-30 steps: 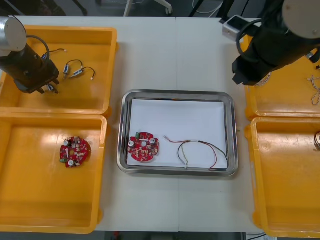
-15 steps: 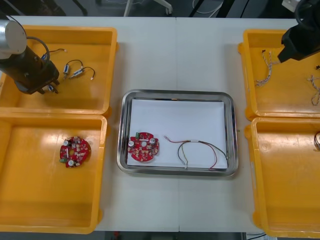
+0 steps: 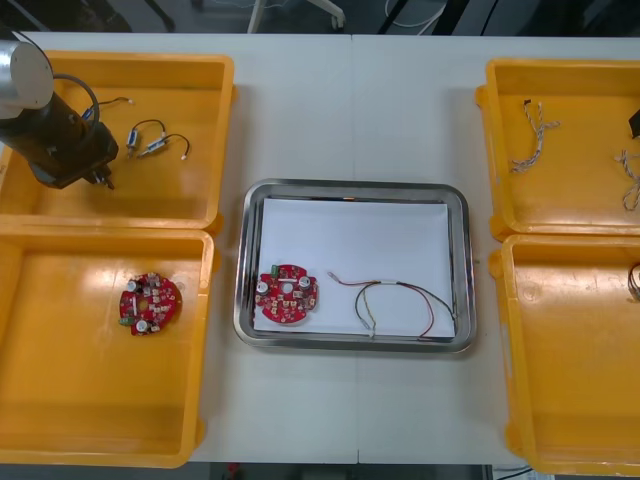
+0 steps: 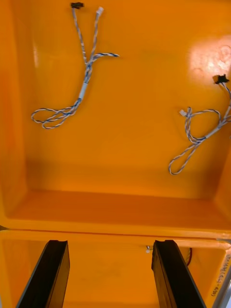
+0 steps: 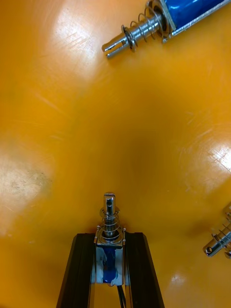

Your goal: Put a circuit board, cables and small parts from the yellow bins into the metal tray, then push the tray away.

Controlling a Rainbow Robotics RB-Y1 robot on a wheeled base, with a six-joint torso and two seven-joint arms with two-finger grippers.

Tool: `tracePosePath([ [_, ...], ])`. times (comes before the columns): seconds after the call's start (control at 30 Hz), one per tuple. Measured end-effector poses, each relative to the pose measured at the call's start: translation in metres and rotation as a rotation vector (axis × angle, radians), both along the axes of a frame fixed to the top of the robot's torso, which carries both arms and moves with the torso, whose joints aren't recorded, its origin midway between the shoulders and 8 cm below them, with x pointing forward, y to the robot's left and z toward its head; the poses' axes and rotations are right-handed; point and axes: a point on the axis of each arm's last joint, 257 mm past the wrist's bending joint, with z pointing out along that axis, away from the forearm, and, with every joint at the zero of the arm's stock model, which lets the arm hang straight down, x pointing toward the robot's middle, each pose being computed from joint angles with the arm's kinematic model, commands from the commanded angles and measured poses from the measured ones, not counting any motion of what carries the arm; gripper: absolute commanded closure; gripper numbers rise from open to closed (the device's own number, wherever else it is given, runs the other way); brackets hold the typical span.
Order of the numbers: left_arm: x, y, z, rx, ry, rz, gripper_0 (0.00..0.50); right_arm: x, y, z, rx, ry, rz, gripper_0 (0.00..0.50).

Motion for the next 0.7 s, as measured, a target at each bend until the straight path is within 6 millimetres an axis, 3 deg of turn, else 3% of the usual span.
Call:
tracePosePath([
  [0.4, -0.005, -0.006, 0.003, 0.012, 0.021, -0.032, 0.5, -0.005, -0.05, -0.013, 0.008, -0.047, -0.129, 0.0],
  [0.7, -0.024, -0.011, 0.038, 0.066, 0.062, -0.118, 0.5, 0.004, -0.082, -0.026, 0.062, -0.108, -0.223, 0.0],
])
